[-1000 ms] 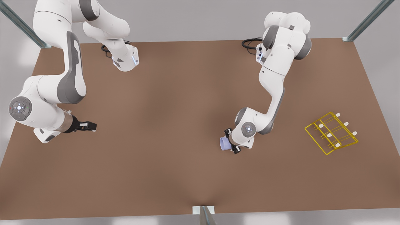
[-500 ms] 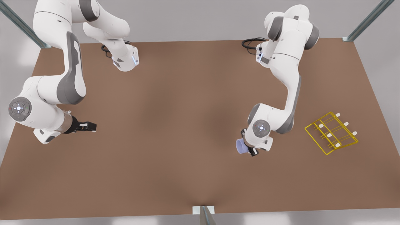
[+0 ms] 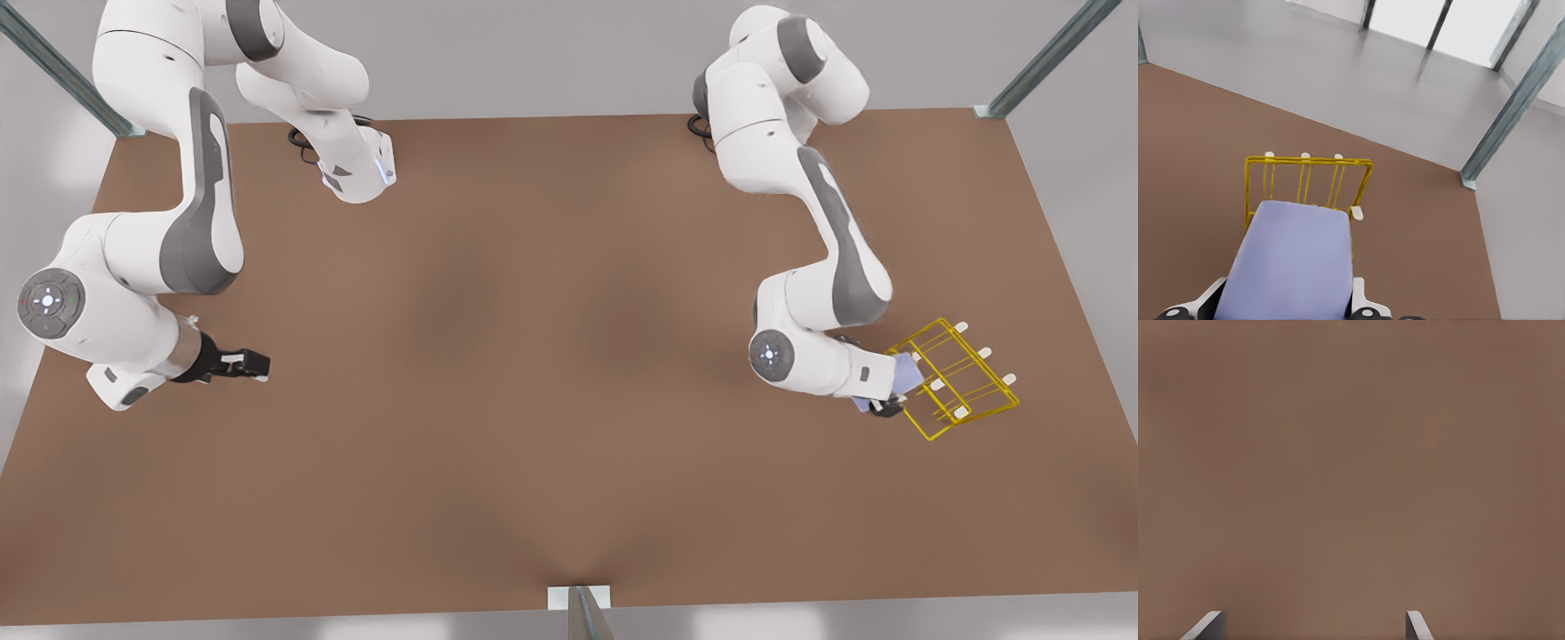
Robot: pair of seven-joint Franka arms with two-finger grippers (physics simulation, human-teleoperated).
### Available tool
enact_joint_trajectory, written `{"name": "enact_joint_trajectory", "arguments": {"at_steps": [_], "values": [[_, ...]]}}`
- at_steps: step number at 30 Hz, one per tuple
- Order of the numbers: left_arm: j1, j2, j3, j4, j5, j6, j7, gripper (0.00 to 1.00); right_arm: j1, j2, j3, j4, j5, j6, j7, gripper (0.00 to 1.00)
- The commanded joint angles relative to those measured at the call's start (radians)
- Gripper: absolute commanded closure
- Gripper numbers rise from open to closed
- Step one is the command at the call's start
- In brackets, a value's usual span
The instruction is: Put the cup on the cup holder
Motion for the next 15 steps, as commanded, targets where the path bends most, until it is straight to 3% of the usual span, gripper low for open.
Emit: {"name": "enact_joint_trajectory", "arguments": {"at_steps": [1, 4, 15], "values": [[0.005, 0.089, 0.045, -0.008, 0.077, 0.097, 0.375, 0.34, 0.000, -0.001, 0.000, 0.001, 0.001, 0.009, 0.019, 0.00], [-0.026, 0.147, 0.103, -0.093, 0.080, 0.189, 0.384, 0.34, 0.000, -0.001, 0.000, -0.001, 0.001, 0.008, 0.019, 0.00], [-0.078, 0.285, 0.127, -0.407, 0.163, 0.462, 0.366, 0.34, 0.000, -0.001, -0.001, -0.001, 0.001, 0.008, 0.019, 0.00]]}}
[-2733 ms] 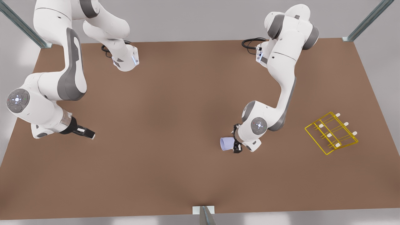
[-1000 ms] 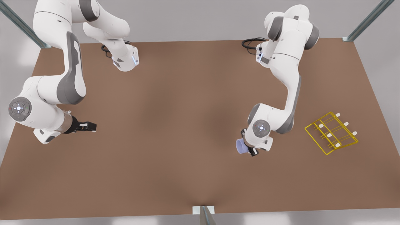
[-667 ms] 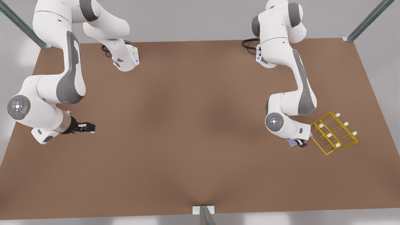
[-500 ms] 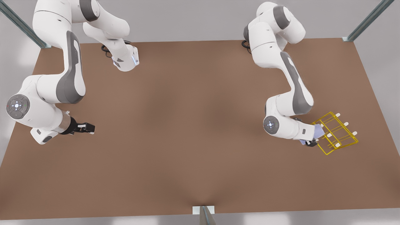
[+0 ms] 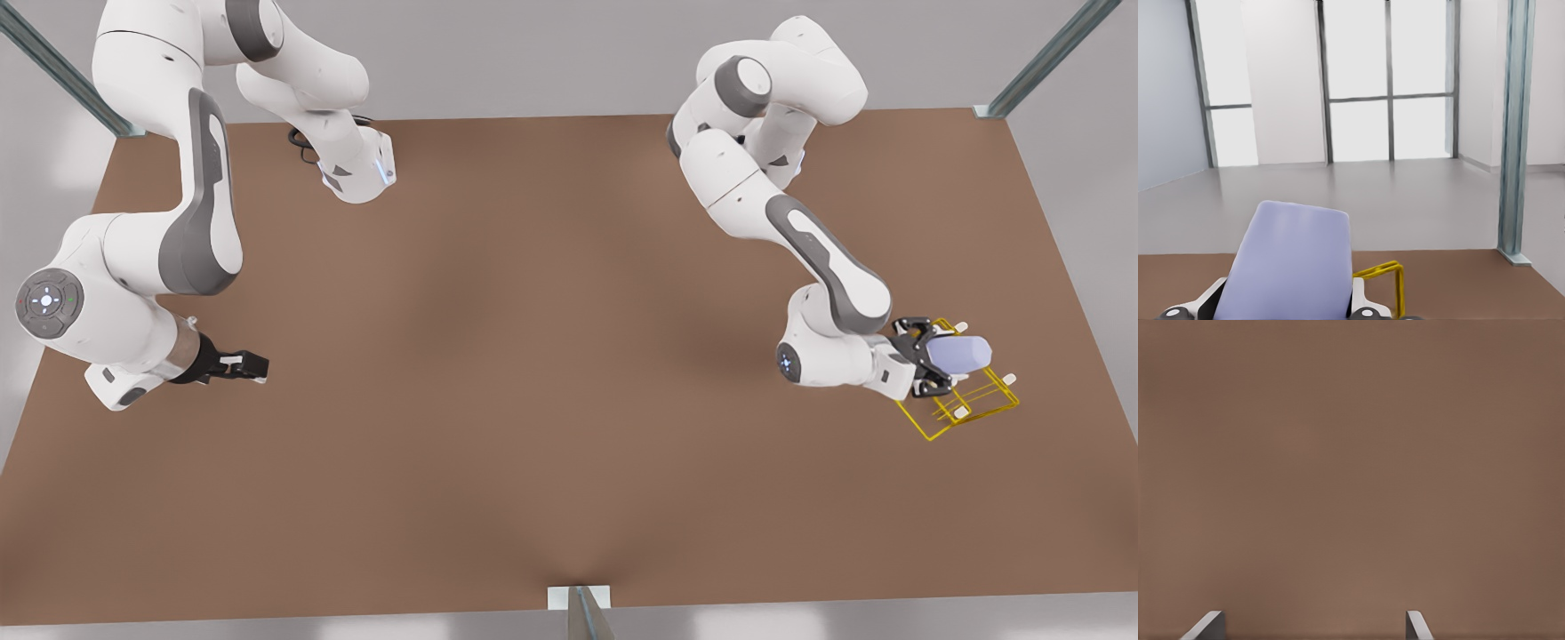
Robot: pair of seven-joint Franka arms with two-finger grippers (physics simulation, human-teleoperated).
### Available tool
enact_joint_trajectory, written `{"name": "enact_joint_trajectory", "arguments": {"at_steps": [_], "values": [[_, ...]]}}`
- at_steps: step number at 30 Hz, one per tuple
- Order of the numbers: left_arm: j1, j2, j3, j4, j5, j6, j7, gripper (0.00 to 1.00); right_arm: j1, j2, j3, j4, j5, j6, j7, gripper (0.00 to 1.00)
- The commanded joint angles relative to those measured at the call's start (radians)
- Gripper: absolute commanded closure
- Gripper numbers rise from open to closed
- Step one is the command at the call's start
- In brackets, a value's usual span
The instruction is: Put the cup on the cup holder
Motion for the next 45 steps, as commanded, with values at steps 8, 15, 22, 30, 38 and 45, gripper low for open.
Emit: {"name": "enact_joint_trajectory", "arguments": {"at_steps": [8, 15, 22, 30, 38, 45], "values": [[-0.031, 0.053, 0.002, -0.071, 0.012, 0.152, 0.122, 0.34, -0.001, -0.001, 0.002, 0.001, 0.001, 0.000, 0.006, 0.00], [-0.081, 0.091, 0.009, -0.129, 0.021, 0.206, -0.298, 0.34, 0.001, -0.001, 0.000, 0.001, 0.001, 0.000, 0.006, 0.00], [-0.044, 0.149, 0.009, -0.129, 0.021, 0.276, -0.336, 0.34, 0.001, -0.001, 0.000, 0.001, 0.002, 0.000, 0.006, 0.00], [-0.047, 0.183, 0.009, -0.149, 0.027, 0.293, -0.341, 0.34, -0.002, 0.000, 0.000, -0.001, 0.002, -0.001, -0.006, 0.00], [-0.030, 0.199, 0.015, -0.153, 0.055, 0.309, -0.340, 0.10, -0.004, 0.000, 0.000, -0.001, 0.002, -0.003, -0.005, 0.00], [-0.031, 0.212, 0.015, -0.153, 0.061, 0.309, -0.340, 0.00, -0.004, 0.000, 0.000, -0.001, 0.002, -0.006, -0.005, 0.00]]}}
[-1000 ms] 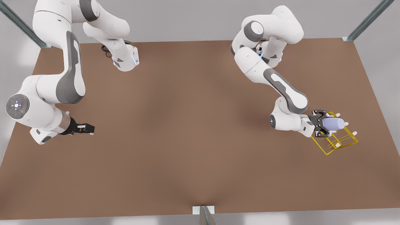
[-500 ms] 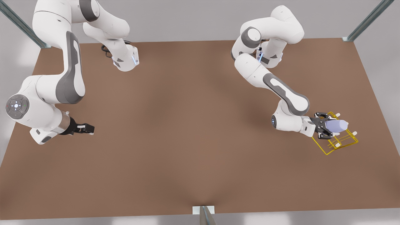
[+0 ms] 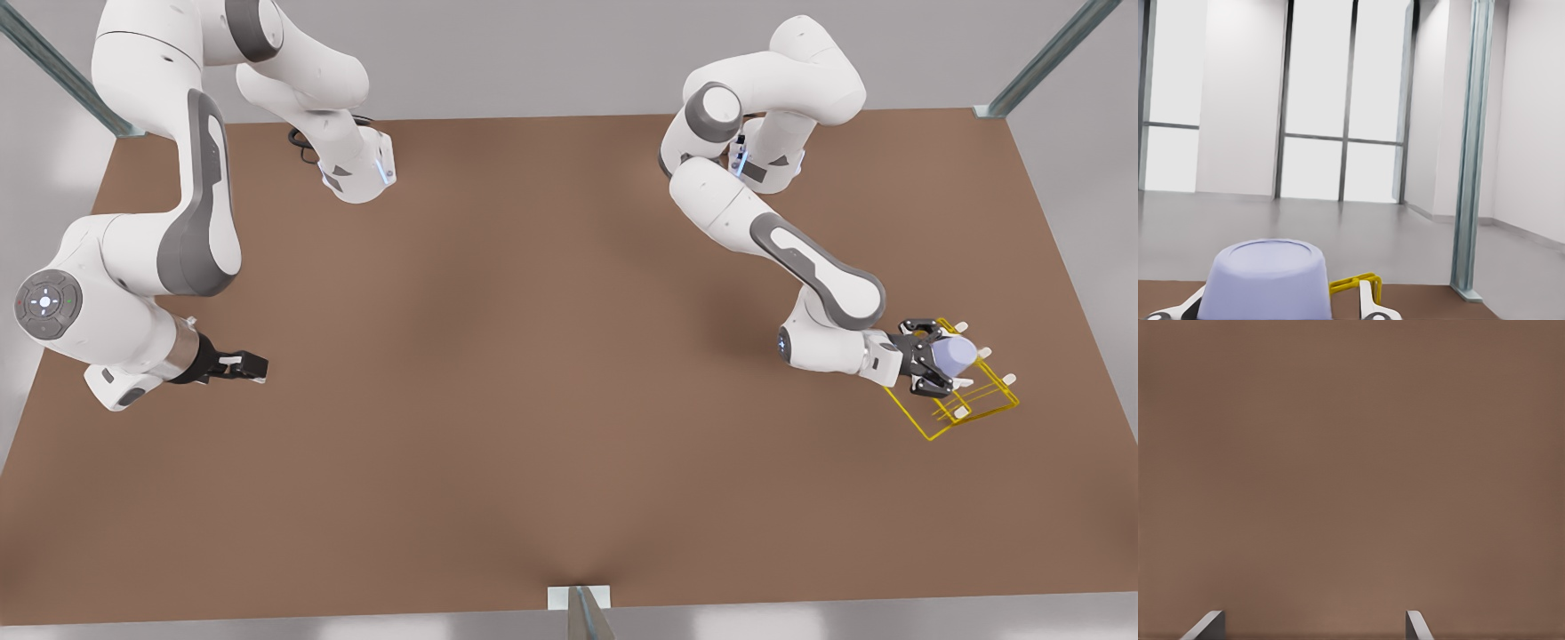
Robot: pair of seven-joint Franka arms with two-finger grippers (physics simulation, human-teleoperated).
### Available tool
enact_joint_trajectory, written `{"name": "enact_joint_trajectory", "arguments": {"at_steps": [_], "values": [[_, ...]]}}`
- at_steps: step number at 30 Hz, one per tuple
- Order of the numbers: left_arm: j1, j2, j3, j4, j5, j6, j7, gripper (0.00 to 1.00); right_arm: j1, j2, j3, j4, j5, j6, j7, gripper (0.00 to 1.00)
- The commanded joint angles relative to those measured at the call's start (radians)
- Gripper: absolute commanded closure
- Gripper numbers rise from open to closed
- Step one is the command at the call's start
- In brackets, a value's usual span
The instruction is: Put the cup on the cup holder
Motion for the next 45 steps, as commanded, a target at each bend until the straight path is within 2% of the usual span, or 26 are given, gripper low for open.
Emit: {"name": "enact_joint_trajectory", "arguments": {"at_steps": [1, 4, 6, 7, 9, 11, 22, 23, 24, 31, 32, 33, 34, 35, 36, 37, 38, 39, 40, 41, 42, 43, 44, 45], "values": [[-0.001, 0.000, 0.001, 0.000, 0.004, 0.002, -0.070, 0.00, 0.000, -0.001, 0.000, 0.000, 0.001, -0.003, -0.005, 0.00], [-0.003, 0.000, 0.001, 0.000, 0.004, 0.001, -0.070, 0.09, 0.000, -0.001, 0.000, -0.001, 0.001, -0.004, -0.005, 0.00], [-0.007, 0.000, 0.001, 0.000, 0.004, 0.001, -0.070, 0.31, -0.001, -0.001, 0.000, -0.001, 0.001, -0.006, -0.005, 0.00], [-0.009, 0.000, 0.001, 0.000, 0.004, 0.001, -0.070, 0.31, -0.002, -0.001, 0.000, -0.001, 0.001, -0.004, -0.005, 0.00], [-0.010, 0.002, 0.001, 0.000, 0.004, 0.001, -0.070, 0.30, -0.001, -0.001, 0.000, -0.001, 0.001, -0.003, -0.005, 0.00], [-0.010, 0.002, 0.002, 0.002, 0.001, 0.001, -0.072, 0.24, 0.000, 0.005, 0.000, 0.002, 0.001, -0.003, -0.005, 0.00], [0.027, 0.026, 0.010, 0.051, 0.001, -0.002, -0.072, 0.24, -0.001, 0.005, 0.000, 0.002, 0.001, -0.003, -0.003, 0.00], [0.030, 0.029, 0.010, 0.051, 0.001, -0.002, -0.072, 0.16, -0.002, 0.005, 0.000, 0.002, 0.001, -0.003, -0.003, 0.00], [0.030, 0.029, 0.010, 0.051, 0.001, -0.002, -0.072, 0.02, -0.002, 0.005, 0.000, 0.002, 0.001, -0.003, -0.003, 0.00], [0.020, 0.019, 0.010, 0.051, 0.007, 0.001, -0.053, 0.00, -0.002, 0.005, 0.000, 0.000, 0.001, -0.006, -0.005, 0.00], [0.014, -0.108, -0.004, 0.067, 0.096, -0.010, 0.005, 0.00, -0.002, 0.005, 0.000, 0.000, 0.001, -0.006, -0.005, 0.00], [-0.029, -0.542, -0.150, 0.071, 0.121, -0.183, 0.395, 0.00, -0.002, 0.007, 0.000, 0.000, 0.001, -0.006, -0.005, 0.00], [-0.041, -0.839, -0.309, 0.196, 0.044, -0.568, 0.790, 0.00, -0.002, 0.007, 0.000, 0.000, 0.001, -0.006, -0.005, 0.00], [-0.038, -0.914, -0.381, 0.409, -0.095, -0.943, 1.158, 0.00, -0.002, 0.005, 0.000, 0.000, 0.001, -0.006, -0.005, 0.00], [-0.030, -0.909, -0.381, 0.701, -0.229, -1.321, 1.656, 0.00, -0.002, 0.007, 0.000, 0.001, 0.001, -0.006, -0.005, 0.00], [-0.032, -0.909, -0.378, 0.793, -0.257, -1.462, 1.942, 0.00, -0.002, 0.007, 0.000, 0.002, 0.001, -0.006, -0.005, 0.00], [-0.032, -0.929, -0.381, 0.847, -0.335, -1.533, 2.172, 0.00, -0.002, 0.005, 0.000, 0.002, 0.001, -0.006, -0.005, 0.00], [0.101, -1.072, -0.499, 0.844, -0.522, -1.521, 2.214, 0.00, 0.000, 0.007, 0.000, 0.002, 0.001, -0.006, -0.003, 0.00], [0.393, -1.113, -0.872, 0.880, -0.542, -1.461, 2.211, 0.00, 0.000, 0.007, 0.000, 0.002, 0.001, -0.006, -0.005, 0.00], [0.625, -1.141, -1.176, 0.877, -0.481, -1.306, 2.168, 0.00, -0.002, 0.007, 0.000, 0.002, 0.001, -0.006, -0.005, 0.00], [0.792, -1.185, -1.308, 0.828, -0.413, -1.216, 2.183, 0.00, -0.002, 0.007, 0.000, 0.002, 0.001, -0.006, -0.005, 0.00], [0.856, -1.247, -1.316, 0.711, -0.390, -1.112, 2.352, 0.00, 0.000, 0.007, 0.000, 0.002, 0.001, -0.006, -0.005, 0.00], [0.856, -1.236, -1.317, 0.666, -0.307, -1.076, 2.367, 0.00, 0.000, 0.007, 0.000, 0.002, 0.001, -0.006, -0.003, 0.00], [0.858, -1.232, -1.319, 0.676, -0.350, -1.107, 2.208, 0.00, 0.000, 0.007, 0.000, 0.002, 0.001, -0.006, -0.005, 0.00]]}}
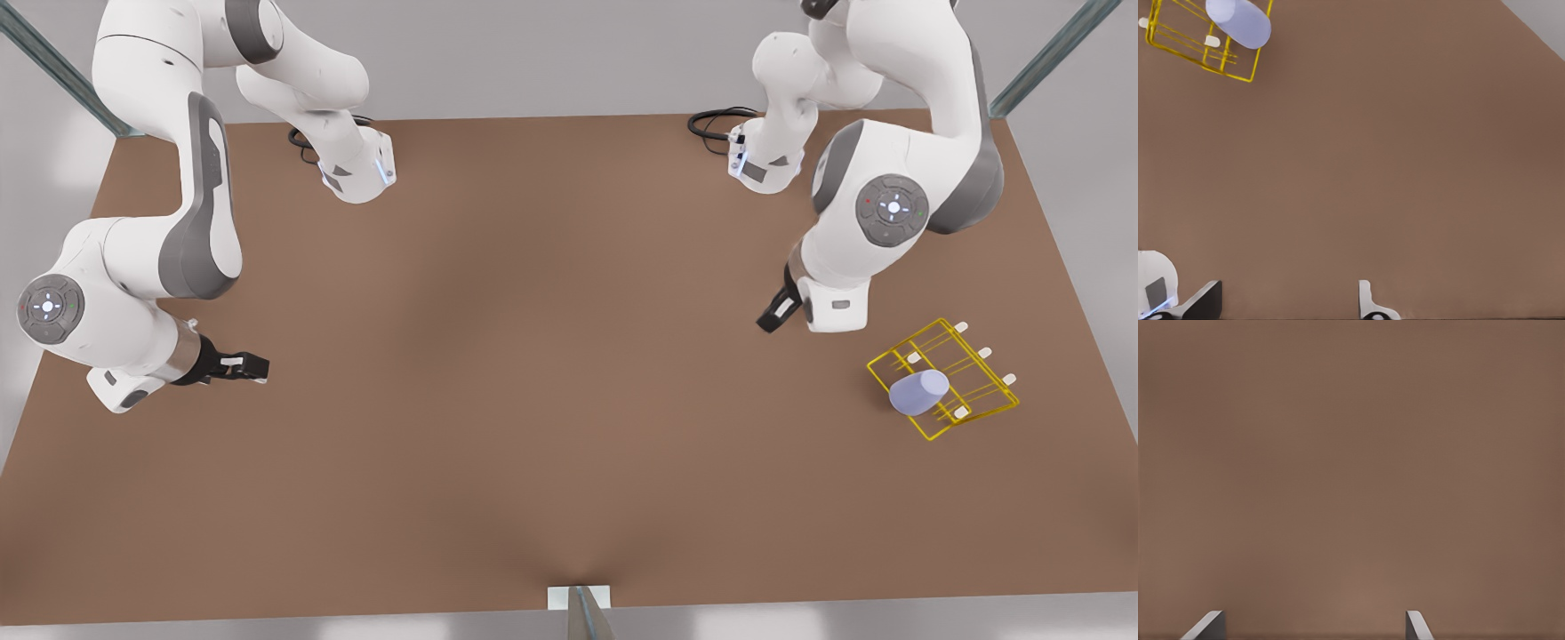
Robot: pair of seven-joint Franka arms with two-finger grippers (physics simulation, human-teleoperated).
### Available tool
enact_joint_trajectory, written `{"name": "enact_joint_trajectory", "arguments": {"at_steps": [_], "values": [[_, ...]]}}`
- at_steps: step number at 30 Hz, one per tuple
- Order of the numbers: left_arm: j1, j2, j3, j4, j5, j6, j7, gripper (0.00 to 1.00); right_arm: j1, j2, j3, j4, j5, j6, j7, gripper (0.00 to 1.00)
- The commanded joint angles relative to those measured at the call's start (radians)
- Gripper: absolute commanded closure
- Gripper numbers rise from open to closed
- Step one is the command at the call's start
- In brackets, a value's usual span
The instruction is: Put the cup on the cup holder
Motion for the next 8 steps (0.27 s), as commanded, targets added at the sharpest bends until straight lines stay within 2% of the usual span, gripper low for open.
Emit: {"name": "enact_joint_trajectory", "arguments": {"at_steps": [1, 3, 8], "values": [[0.011, -0.005, -0.017, 0.011, -0.002, -0.116, 1.211, 0.00, 0.000, -0.001, 0.000, 0.000, 0.001, -0.001, -0.001, 0.00], [0.010, 0.000, -0.019, 0.069, -0.008, -0.190, 1.203, 0.00, -0.001, -0.001, 0.000, 0.000, 0.001, -0.001, -0.001, 0.00], [0.011, 0.008, -0.022, 0.069, -0.008, -0.200, 1.205, 0.00, -0.003, -0.001, 0.000, 0.000, 0.001, -0.001, -0.003, 0.00]]}}
